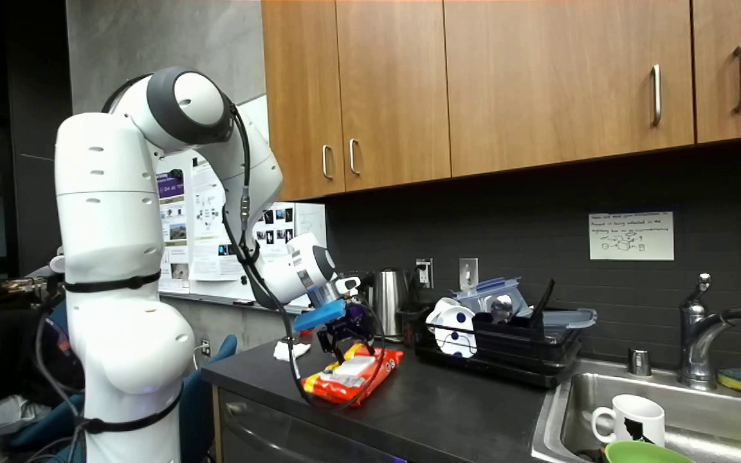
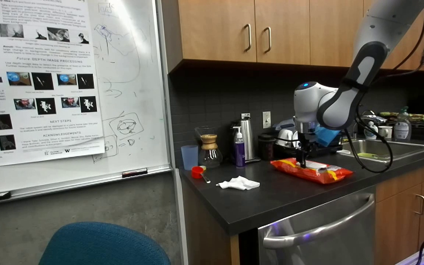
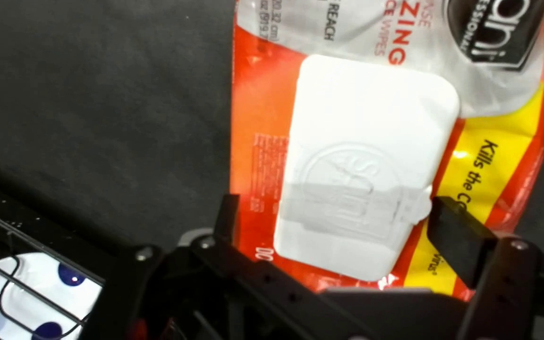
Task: Open the lid of the orange packet
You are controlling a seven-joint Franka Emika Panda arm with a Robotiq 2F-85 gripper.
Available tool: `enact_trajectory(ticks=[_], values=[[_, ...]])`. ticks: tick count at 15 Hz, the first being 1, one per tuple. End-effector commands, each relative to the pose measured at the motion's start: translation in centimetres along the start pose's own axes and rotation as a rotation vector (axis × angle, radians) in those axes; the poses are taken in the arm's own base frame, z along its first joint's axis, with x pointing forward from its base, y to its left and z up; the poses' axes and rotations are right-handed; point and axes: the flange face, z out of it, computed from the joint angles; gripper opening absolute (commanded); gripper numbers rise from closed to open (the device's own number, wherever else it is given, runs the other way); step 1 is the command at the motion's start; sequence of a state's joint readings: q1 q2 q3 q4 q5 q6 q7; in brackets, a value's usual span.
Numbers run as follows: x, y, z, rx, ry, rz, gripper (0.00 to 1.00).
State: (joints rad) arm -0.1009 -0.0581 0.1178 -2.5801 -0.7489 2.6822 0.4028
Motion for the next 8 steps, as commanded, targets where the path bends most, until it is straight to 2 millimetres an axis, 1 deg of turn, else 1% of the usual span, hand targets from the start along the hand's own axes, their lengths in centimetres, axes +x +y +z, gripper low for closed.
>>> enact_trajectory(ticks=[1, 5, 6, 7, 8], values=[[0.53, 0.95, 0.68, -0.02, 0.005, 0.006, 1.0], [0.38, 1.59, 1.38, -0.029, -0.004, 0.007, 1.0], [0.37, 1.6, 1.48, -0.027, -0.005, 0.007, 0.97], [0.41, 1.58, 1.43, -0.028, -0.005, 0.006, 0.73], [0.44, 1.56, 1.41, -0.027, -0.002, 0.006, 0.72]])
